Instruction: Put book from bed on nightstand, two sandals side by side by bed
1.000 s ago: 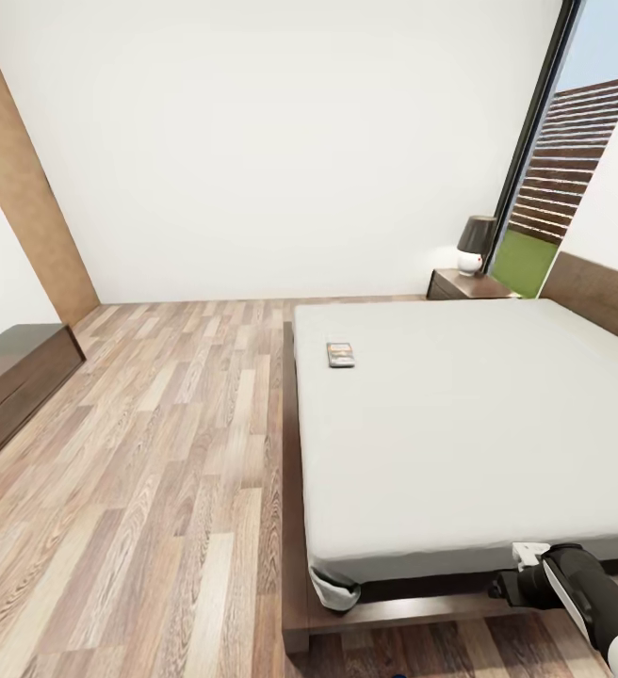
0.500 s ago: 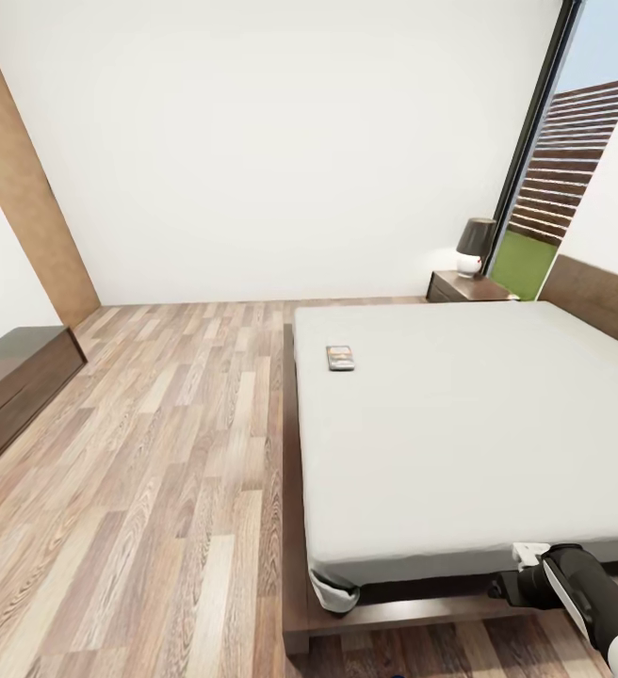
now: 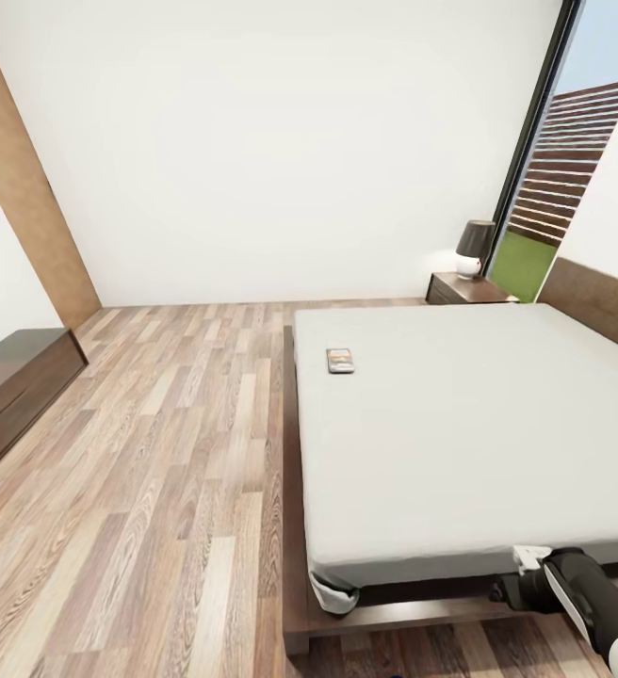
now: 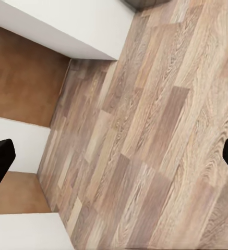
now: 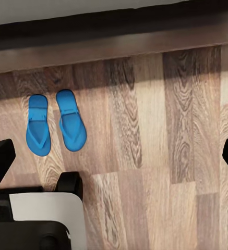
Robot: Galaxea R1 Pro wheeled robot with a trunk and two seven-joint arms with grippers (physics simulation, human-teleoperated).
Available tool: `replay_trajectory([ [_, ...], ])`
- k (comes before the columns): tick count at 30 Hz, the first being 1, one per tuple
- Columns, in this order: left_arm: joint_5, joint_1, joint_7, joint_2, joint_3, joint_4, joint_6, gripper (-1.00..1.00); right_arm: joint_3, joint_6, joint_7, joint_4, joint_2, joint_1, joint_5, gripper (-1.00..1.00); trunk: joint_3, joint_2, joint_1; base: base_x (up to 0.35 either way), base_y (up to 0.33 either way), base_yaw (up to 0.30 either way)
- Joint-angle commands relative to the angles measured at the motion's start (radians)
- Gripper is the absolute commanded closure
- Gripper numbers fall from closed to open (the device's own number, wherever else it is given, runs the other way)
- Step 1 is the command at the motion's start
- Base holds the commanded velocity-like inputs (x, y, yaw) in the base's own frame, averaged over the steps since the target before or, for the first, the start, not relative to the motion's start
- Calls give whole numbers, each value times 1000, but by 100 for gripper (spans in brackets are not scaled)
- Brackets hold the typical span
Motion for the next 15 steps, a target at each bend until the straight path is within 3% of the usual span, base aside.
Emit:
replay_trajectory([
  [1,-7,4,-10,0,8,5,-8,-100,-5,-2,8,4,1,0,10,-100,2,7,-4,0,0,0],
  [15,-4,105,-152,-2,8,14,-50,-100,-4,-33,6,104,3,0,13,-100,46,105,-58,0,0,0],
])
